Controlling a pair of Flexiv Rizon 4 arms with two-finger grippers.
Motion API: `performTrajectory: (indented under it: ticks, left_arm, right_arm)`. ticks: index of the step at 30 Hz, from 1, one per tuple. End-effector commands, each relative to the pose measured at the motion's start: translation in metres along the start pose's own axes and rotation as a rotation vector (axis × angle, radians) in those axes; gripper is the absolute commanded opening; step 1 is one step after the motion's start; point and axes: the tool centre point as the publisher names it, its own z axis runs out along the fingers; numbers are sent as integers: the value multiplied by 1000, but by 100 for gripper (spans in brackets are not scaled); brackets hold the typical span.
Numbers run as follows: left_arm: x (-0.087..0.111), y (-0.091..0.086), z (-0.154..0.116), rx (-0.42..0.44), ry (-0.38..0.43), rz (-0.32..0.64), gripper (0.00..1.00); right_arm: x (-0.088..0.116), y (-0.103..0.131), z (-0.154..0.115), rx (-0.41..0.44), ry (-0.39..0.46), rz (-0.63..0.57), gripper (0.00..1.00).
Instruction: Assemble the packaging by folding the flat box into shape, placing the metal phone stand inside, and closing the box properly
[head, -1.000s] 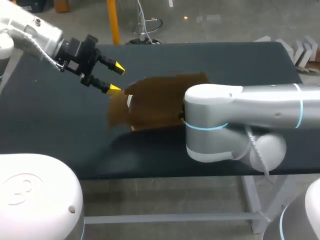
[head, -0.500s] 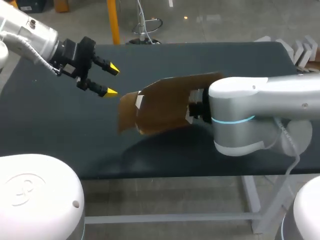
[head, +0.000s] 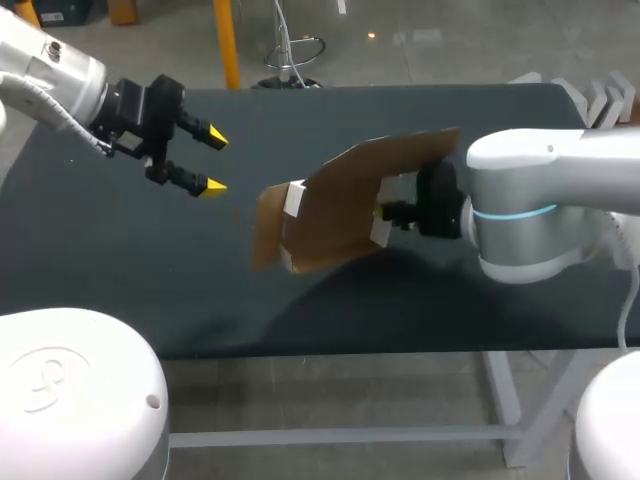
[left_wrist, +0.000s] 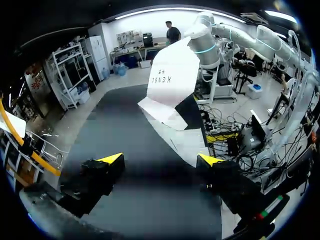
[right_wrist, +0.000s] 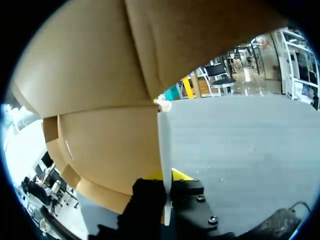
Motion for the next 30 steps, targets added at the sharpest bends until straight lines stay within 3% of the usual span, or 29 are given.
performTrajectory:
  ticks: [1, 6, 9, 30]
  left_arm:
    - [3, -1, -5, -17, -8, 0, 100]
    - [5, 2, -9, -54, 19, 24, 100]
    - [7, 3, -10, -72, 52, 35, 100]
    - [6, 3, -9, -75, 53, 50, 100]
  right_arm:
    - [-3, 5, -3, 239, 83, 5, 0]
    - [0, 2, -5, 309, 66, 21, 0]
    - [2, 0, -5, 409, 48, 57, 0]
    - [2, 0, -5, 409, 48, 57, 0]
